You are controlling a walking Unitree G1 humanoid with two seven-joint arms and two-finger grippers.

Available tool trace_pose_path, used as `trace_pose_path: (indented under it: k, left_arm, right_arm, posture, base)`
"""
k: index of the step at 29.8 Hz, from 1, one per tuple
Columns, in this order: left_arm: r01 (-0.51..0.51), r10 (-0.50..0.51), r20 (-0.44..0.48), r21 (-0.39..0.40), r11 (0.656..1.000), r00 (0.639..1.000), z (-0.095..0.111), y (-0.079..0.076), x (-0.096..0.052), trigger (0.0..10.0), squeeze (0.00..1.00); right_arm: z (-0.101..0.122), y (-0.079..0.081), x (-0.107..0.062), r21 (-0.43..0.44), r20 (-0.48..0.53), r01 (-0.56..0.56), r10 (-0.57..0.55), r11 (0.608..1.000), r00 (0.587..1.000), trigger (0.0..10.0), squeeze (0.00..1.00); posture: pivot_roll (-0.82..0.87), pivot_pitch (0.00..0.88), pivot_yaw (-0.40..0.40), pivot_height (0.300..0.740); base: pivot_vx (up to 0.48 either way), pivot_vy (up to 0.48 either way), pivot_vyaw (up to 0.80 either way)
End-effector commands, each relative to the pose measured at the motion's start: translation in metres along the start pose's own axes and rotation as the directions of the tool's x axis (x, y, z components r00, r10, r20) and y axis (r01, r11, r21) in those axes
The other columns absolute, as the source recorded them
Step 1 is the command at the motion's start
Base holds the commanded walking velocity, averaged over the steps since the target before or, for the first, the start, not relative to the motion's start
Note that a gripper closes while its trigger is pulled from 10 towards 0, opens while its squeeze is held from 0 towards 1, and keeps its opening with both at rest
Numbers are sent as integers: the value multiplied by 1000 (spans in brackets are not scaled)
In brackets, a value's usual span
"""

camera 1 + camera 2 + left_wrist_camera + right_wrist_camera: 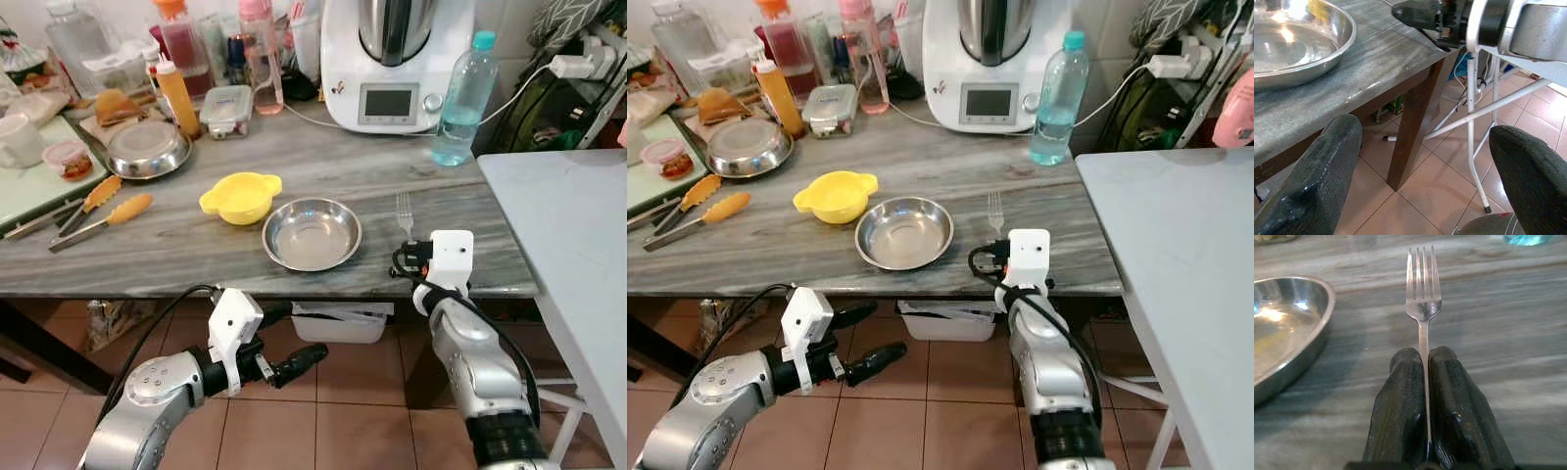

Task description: Setting the table

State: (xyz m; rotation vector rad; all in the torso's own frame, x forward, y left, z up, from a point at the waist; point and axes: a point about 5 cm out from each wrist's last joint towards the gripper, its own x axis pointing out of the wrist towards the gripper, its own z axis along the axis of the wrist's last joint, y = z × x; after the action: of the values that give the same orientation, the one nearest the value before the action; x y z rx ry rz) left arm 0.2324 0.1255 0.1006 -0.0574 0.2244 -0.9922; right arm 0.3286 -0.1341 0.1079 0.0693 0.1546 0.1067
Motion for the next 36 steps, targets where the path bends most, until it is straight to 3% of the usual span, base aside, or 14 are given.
trace_pose_path:
  k: [1,12,18,22,36]
  left_arm:
    - [7,-7,-8,13,1000,1000,1,-1,-2,10000,0]
    - [-37,37,23,-12,999,999,-5,4,3,10000,0]
    - [-122,120,104,14,992,987,16,19,4,10000,0]
    - [-171,172,152,-18,985,973,26,24,7,10000,0]
    - [-123,127,144,-33,992,981,32,11,11,10000,0]
  right_arm:
    - [-3,4,3,27,-13,0,1,1000,1000,10000,0]
    - [-2,22,17,68,-25,-59,61,996,998,10000,0]
    - [-5,21,21,79,-32,-53,55,996,998,10000,0]
    - [-8,21,21,82,-44,-54,57,995,997,10000,0]
    - [-11,27,26,87,-53,-87,91,992,994,10000,0]
  posture:
    - [-35,107,76,740]
    - [-35,96,79,740]
    - [-37,92,77,740]
    - [-37,90,75,740]
    - [-37,92,79,740]
  base:
    - [0,0,0]
    - [0,0,0]
    - [0,0,0]
    - [0,0,0]
    - [0,0,0]
